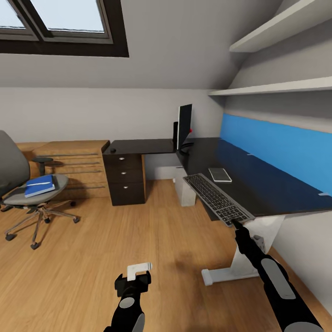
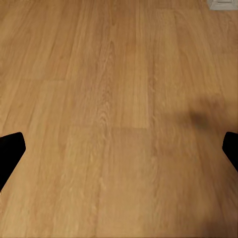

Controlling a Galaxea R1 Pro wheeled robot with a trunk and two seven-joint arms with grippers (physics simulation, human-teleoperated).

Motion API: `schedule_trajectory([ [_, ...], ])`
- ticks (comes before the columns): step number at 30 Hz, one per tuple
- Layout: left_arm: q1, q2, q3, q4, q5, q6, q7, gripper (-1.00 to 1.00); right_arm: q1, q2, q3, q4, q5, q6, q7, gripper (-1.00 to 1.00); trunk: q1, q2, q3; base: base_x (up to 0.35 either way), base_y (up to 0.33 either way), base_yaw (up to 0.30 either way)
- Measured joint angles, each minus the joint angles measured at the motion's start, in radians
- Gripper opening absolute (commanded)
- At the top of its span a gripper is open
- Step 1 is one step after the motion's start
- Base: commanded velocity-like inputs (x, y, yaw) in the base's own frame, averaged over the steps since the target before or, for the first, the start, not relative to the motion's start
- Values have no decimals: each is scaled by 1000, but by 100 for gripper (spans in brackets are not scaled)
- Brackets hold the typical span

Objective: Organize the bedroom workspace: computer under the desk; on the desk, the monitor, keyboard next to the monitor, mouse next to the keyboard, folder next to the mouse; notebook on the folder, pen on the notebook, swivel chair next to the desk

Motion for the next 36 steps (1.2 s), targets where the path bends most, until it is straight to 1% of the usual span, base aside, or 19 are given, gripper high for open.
schedule_trajectory([
  [4, 0, 0, 0, 0, 0, 1, 0, 100, 0, 0, 1, 0, 0, 0, 0, 100, 0, 0, 0, 21, 17, 0],
  [22, 0, 0, 0, 1, 0, 1, 1, 100, 0, 0, 0, 0, 0, 0, -1, 100, -69, 126, 56, 1, 1, 0],
  [36, 0, 0, 0, 1, 0, 1, 1, 100, 0, 0, 0, 0, -1, 3, -1, 100, -69, 126, 56, 0, 0, 0],
])
